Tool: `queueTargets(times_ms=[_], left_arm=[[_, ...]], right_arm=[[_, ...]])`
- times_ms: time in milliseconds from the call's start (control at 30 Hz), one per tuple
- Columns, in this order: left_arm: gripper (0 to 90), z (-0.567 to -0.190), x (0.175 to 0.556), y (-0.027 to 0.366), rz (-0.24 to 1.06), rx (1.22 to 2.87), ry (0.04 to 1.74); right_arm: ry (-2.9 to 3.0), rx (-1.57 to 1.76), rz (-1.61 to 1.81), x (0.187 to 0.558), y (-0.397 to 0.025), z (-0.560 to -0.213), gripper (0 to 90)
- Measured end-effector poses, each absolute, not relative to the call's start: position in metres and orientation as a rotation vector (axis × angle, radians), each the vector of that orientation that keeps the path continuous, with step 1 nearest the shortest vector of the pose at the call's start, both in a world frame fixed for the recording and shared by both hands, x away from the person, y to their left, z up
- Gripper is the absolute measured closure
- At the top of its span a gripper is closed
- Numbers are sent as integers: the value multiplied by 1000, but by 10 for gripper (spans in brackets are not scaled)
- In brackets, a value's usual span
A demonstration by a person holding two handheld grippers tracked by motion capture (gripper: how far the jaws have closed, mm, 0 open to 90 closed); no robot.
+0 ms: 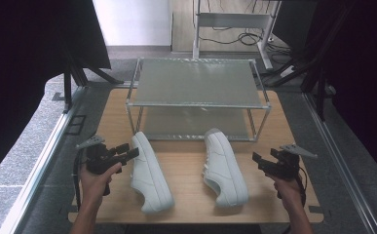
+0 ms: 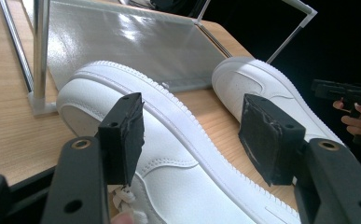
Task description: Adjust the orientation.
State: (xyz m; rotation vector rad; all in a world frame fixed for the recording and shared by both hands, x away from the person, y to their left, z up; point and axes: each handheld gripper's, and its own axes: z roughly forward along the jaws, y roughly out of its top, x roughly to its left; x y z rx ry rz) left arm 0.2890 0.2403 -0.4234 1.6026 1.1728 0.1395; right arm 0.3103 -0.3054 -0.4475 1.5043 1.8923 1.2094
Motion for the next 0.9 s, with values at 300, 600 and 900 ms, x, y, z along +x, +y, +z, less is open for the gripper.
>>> queueTargets(times_ms=[300, 600, 900], left_arm=[[403, -420, 285, 243, 141, 1597, 1185], [403, -422, 286, 241, 137, 1611, 1193], [403, -421, 286, 243, 138, 1606, 1197]], right_arm=[[1971, 1493, 1187, 310, -294, -450, 246], [1951, 1527, 1191, 309, -302, -452, 246], [1975, 1516, 1155, 308, -301, -453, 246]])
